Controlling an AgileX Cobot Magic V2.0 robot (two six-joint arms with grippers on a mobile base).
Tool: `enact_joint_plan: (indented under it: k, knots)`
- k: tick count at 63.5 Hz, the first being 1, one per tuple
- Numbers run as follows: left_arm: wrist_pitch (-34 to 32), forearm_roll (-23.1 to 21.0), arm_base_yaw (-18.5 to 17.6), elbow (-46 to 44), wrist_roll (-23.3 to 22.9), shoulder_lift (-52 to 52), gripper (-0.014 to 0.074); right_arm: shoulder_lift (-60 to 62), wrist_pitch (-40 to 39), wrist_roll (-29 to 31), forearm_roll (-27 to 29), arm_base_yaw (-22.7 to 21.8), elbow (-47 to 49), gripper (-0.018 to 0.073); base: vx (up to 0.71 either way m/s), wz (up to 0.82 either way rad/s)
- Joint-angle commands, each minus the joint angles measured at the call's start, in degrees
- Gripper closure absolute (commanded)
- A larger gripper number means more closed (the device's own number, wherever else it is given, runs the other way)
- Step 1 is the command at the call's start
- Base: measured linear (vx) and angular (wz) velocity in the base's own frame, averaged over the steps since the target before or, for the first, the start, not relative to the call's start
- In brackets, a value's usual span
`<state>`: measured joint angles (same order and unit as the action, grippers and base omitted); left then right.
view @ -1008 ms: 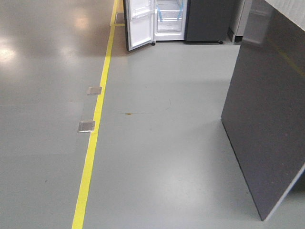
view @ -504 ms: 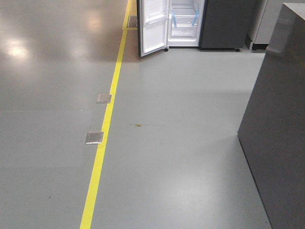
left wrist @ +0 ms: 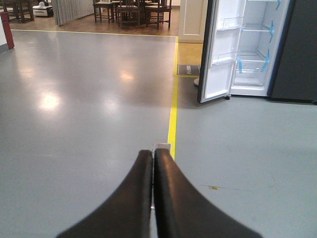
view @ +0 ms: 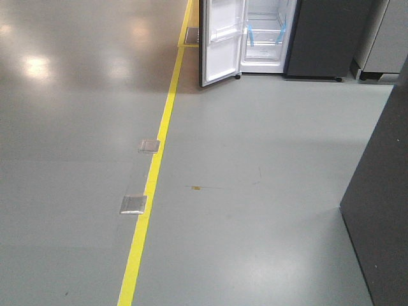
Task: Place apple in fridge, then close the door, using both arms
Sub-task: 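Drive up to the open refrigerator door holding the apple in the right gripper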
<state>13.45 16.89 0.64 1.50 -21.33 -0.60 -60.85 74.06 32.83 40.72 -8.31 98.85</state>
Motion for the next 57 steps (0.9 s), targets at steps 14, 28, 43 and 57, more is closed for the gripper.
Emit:
enact_joint_plan:
  k: [14, 28, 43, 57]
  knots:
    - [-4.0, -0.2, -0.2, 1.2, -0.2, -0.3, 0.0603, 0.4, -0.9, 0.1, 2.2, -0.2, 1.3, 0.0563, 0.31, -0.03]
    - [-4.0, -0.2, -0.2, 1.2, -0.2, -0.3, 0.0603, 0.4, -0.9, 0.1, 2.2, -0.2, 1.3, 0.0563, 0.32, -0.07]
    - [-4.0, -0.2, -0.2, 1.2, -0.2, -0.3, 0.0603, 0.4, -0.9, 0.1, 2.2, -0.2, 1.3, 0.0563, 0.31, -0.07]
    - [-4.0, -0.2, -0.2, 1.2, -0.2, -0.3, 0.0603, 0.4, -0.9, 0.1, 2.2, -0.2, 1.3, 0.0563, 0.31, -0.02]
